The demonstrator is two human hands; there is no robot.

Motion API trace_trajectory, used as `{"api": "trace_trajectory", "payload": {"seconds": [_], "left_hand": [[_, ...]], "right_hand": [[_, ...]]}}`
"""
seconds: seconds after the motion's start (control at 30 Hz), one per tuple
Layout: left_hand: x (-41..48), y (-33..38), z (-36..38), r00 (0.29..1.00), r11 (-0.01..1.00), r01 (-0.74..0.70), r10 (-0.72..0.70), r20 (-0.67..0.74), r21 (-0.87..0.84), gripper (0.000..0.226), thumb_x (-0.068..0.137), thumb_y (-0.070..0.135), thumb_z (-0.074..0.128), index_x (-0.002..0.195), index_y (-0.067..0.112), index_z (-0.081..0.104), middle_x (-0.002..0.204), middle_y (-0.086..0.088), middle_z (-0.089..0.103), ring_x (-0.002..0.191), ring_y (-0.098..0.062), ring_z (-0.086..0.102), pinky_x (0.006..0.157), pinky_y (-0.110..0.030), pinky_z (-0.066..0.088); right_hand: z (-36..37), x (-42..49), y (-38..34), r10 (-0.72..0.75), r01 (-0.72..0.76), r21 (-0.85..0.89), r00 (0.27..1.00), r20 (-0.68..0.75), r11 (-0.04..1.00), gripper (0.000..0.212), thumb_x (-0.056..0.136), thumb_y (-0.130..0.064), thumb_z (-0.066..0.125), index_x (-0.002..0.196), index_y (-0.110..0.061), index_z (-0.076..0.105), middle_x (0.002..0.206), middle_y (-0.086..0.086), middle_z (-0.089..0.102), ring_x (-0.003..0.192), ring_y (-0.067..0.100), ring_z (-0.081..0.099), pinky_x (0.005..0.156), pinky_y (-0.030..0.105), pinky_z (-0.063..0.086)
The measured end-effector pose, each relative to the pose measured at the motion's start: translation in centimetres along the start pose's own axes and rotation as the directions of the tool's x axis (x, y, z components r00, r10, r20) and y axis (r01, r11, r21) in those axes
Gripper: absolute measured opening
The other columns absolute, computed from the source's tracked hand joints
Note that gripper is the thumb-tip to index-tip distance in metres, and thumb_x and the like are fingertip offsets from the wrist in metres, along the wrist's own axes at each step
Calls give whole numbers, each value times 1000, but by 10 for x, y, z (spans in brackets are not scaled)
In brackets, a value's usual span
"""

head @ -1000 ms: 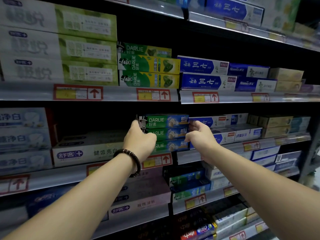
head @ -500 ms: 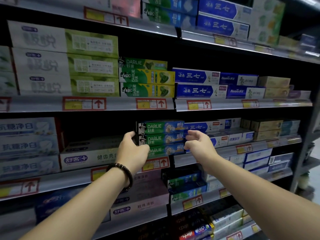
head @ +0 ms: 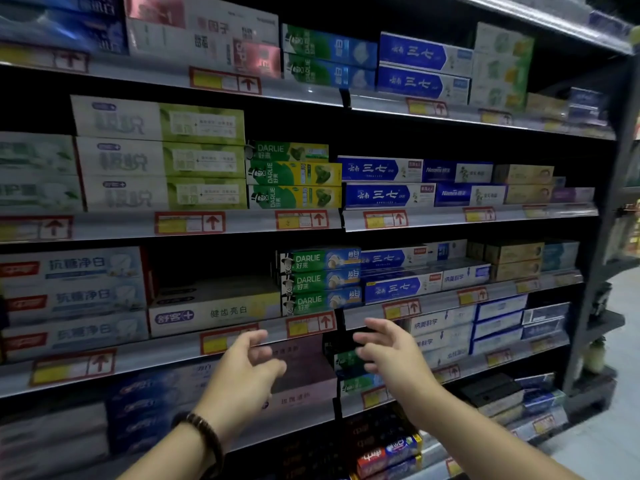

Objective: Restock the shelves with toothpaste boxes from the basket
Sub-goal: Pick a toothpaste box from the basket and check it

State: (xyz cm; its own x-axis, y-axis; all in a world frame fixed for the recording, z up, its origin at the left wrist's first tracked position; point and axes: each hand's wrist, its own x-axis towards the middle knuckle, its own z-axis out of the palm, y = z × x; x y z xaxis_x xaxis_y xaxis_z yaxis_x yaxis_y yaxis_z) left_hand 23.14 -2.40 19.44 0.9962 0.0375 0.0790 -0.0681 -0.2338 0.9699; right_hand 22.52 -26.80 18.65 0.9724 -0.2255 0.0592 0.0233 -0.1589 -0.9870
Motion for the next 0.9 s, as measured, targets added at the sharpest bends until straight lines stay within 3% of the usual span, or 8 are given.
{"api": "trace_trajectory", "payload": {"seconds": [0.17, 0.27, 0.37, 0.5, 0.6, 0.7, 0.77, 0.9], "left_hand": [[-34, -27, -16, 992, 994, 104, -103, 67, -19, 53, 94, 8, 73, 138, 30, 54, 126, 10, 64, 106, -15, 68, 72, -36, 60], [-53, -39, -23, 980, 981, 185, -179, 89, -54, 45, 92, 4, 75, 125, 30, 59, 123, 10, 68, 108, -19, 68, 79, -40, 58], [-68, -52, -27, 969, 969, 234, -225, 104, -85, 46, 87, -4, 77, 121, 25, 65, 122, 4, 72, 107, -26, 71, 84, -40, 57], [-90, -66, -29, 967, 960, 250, -241, 85, -126, 48, 84, -10, 77, 119, 21, 65, 120, -4, 73, 98, -40, 74, 85, -42, 55], [-107, -75, -28, 971, 966, 239, -235, 48, -102, 44, 88, -2, 76, 120, 26, 65, 119, 5, 73, 91, -26, 77, 81, -41, 59], [-122, -90, -31, 976, 973, 216, -217, -4, -76, 42, 90, 3, 75, 118, 33, 65, 116, 11, 74, 88, -17, 76, 84, -48, 62], [-129, -100, -34, 979, 977, 205, -205, -10, -61, 42, 91, 4, 74, 119, 34, 65, 116, 10, 75, 86, -13, 76, 82, -46, 61], [-137, -120, -33, 976, 973, 211, -215, -30, -96, 40, 94, 3, 70, 122, 31, 64, 120, 7, 73, 98, -21, 74, 72, -43, 61]], "right_hand": [[5, -46, 17, 63, -66, 52, 997, 53, 996, 48, 98, 1, 66, 140, -21, 58, 120, -2, 75, 113, 15, 70, 98, 38, 55], [12, -69, 28, 95, -112, 152, 989, 113, 982, 65, 74, -4, 78, 135, -15, 61, 117, 6, 77, 106, 17, 72, 78, 25, 57], [17, -86, 40, 95, -120, 234, 989, 116, 965, 71, 59, -8, 71, 129, -13, 64, 111, 12, 79, 99, 22, 74, 65, 20, 57], [21, -107, 53, 103, -134, 267, 987, 127, 954, 68, 60, -10, 74, 127, -17, 66, 106, 7, 82, 109, 28, 74, 70, 25, 57], [25, -124, 59, 109, -145, 251, 982, 153, 957, 60, 74, -3, 81, 129, -21, 64, 110, 5, 81, 113, 26, 73, 79, 28, 58], [27, -139, 70, 119, -153, 226, 980, 160, 962, 45, 98, 8, 66, 131, -23, 62, 115, 3, 79, 114, 22, 73, 87, 30, 57], [30, -148, 78, 122, -152, 212, 981, 150, 965, 44, 100, 7, 64, 131, -24, 62, 116, 0, 79, 113, 19, 73, 85, 29, 57], [36, -159, 95, 118, -141, 188, 985, 130, 972, 42, 100, 4, 65, 131, -25, 64, 115, -2, 80, 111, 14, 74, 88, 28, 56]]}}
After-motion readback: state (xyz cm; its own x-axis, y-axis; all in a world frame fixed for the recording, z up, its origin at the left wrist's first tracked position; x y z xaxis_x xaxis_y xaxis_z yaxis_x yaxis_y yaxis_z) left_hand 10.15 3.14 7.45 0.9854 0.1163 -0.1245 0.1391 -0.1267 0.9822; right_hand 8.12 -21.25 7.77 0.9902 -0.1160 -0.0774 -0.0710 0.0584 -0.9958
